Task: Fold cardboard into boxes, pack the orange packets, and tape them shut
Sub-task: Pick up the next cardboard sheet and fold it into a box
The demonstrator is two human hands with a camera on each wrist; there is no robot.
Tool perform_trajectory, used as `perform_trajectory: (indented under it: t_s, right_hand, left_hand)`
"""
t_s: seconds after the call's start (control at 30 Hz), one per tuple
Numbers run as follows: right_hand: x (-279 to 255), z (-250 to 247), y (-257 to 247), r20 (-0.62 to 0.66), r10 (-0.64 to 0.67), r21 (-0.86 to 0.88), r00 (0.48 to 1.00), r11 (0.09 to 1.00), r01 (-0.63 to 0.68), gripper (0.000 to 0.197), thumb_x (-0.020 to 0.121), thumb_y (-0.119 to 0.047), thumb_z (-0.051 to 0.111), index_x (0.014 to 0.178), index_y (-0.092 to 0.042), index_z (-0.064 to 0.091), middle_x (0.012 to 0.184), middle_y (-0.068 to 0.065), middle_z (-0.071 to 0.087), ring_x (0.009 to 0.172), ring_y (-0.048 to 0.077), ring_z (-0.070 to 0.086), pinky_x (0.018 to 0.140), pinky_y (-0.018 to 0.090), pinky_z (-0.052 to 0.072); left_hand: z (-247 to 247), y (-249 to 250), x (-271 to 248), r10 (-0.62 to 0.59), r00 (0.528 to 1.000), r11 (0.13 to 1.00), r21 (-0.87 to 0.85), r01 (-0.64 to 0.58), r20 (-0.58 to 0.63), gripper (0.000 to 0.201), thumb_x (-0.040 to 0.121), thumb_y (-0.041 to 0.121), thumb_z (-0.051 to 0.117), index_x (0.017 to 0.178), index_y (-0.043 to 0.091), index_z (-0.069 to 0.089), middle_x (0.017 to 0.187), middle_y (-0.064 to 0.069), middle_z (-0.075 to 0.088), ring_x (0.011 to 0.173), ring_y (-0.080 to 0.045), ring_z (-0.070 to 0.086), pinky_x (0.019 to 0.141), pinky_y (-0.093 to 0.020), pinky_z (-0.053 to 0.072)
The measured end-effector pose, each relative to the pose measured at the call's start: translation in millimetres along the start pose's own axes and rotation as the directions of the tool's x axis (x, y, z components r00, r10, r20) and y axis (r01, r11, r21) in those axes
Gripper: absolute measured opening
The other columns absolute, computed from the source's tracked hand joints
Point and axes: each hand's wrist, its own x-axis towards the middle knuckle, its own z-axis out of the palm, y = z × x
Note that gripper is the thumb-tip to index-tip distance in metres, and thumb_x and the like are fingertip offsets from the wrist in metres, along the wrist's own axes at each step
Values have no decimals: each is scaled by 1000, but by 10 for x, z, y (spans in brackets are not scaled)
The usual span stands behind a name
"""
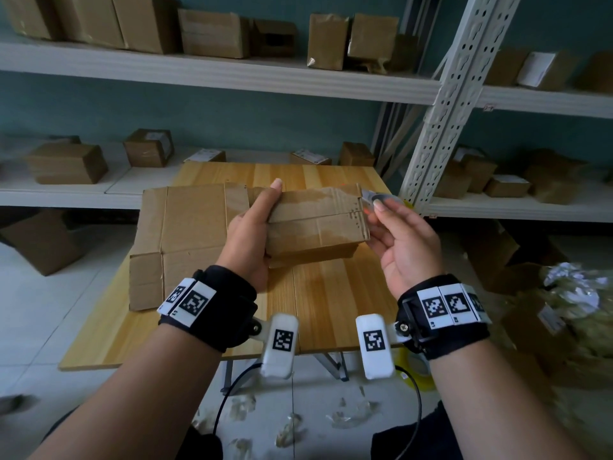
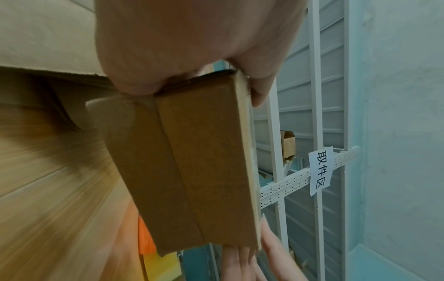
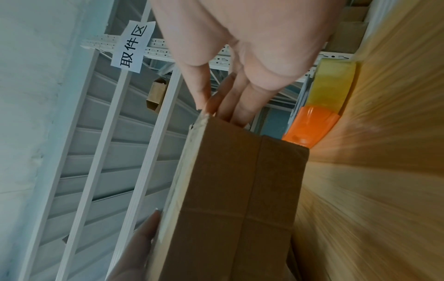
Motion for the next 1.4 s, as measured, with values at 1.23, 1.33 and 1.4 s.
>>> perform_trajectory:
  t_s: [1.23, 1.33, 1.4]
  right_hand:
    - [-10, 32, 14, -15, -20, -278, 1000, 960, 15, 11, 109, -20, 54, 104, -15, 63, 111, 8, 80, 106, 28, 76, 90, 51, 60]
    - [-17, 49, 8, -16, 3, -264, 1000, 965, -7, 13, 110, -21, 52, 104, -16, 62, 104, 4, 81, 103, 27, 76, 91, 55, 59]
    - [-13, 50, 15, -22, 4, -257, 1000, 966, -9, 14, 110, -21, 52, 104, -16, 63, 100, 3, 81, 102, 27, 76, 91, 56, 59]
  left_hand:
    - [34, 43, -35, 32, 998, 998, 50, -30, -46, 53, 85, 57, 80, 117, 16, 70, 109, -14, 78, 98, -33, 78, 83, -48, 64]
    - [35, 34, -19, 9, 1000, 999, 42, -8, -17, 49, 87, 58, 77, 116, 19, 69, 117, -18, 77, 104, -38, 77, 81, -49, 63]
    - [43, 26, -11, 0, 1000, 1000, 29, 0, -1, 52, 87, 59, 76, 120, 19, 68, 128, -22, 72, 115, -43, 72, 80, -49, 63]
